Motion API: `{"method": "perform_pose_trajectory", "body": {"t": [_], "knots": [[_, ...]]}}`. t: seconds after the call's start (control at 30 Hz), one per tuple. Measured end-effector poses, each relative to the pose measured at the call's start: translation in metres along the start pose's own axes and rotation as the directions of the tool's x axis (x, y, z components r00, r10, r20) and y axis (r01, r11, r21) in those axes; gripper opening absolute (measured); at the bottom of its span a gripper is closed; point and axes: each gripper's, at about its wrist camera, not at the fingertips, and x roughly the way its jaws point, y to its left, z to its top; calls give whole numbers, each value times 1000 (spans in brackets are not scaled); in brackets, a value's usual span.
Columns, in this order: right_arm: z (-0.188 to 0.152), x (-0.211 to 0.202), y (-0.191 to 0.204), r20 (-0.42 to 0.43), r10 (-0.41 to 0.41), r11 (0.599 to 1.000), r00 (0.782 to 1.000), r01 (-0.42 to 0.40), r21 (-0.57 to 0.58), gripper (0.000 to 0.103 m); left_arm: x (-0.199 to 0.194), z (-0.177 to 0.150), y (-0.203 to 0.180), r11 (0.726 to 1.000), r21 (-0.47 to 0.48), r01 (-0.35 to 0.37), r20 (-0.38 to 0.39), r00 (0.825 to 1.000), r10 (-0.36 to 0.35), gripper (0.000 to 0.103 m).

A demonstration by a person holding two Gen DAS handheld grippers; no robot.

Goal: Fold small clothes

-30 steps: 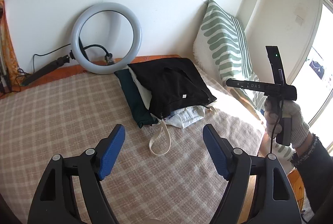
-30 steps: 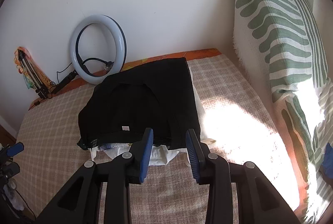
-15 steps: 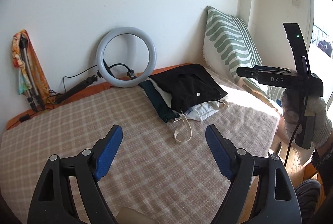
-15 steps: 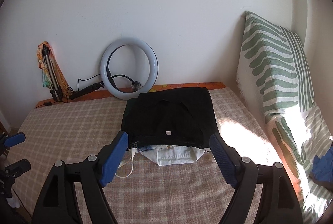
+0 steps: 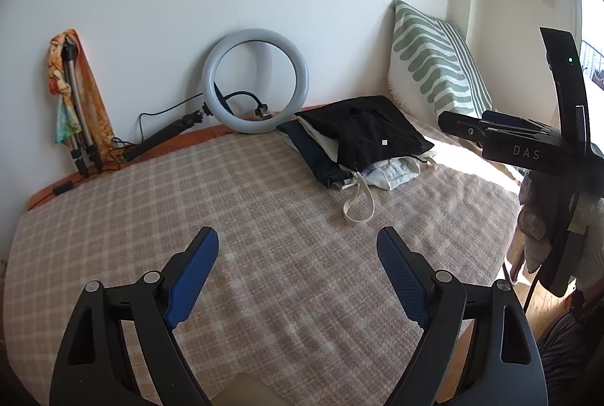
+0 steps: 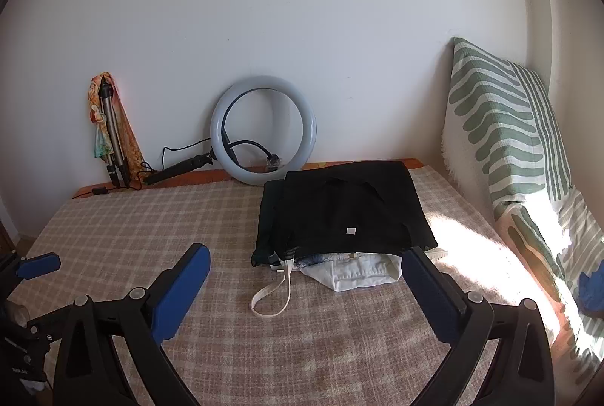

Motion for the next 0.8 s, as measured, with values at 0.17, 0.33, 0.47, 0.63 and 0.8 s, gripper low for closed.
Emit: {"method": "perform_pose_trajectory", "body": {"t": [0.17, 0.33, 0.47, 0.63, 0.8], "knots": [[-10, 5, 0, 16, -4, 1000, 1000, 3, 31, 103, 0, -4, 5, 999, -11, -51, 24, 998, 51, 86], [-17, 16, -3, 7, -18, 999, 1000, 18, 43, 103, 0, -7, 9, 997, -14, -75, 36, 997, 75, 86], [-20, 20, -5, -7, -26, 998, 1000, 26, 48, 103, 1, -9, 8, 996, -3, -91, 35, 995, 92, 87], [-21, 22, -6, -11, -29, 998, 1000, 29, 47, 103, 0, -9, 8, 995, 4, -103, 39, 994, 103, 89], [-21, 21, -4, -6, -30, 999, 1000, 30, 45, 103, -1, -9, 8, 995, 0, -98, 43, 994, 98, 96]]}}
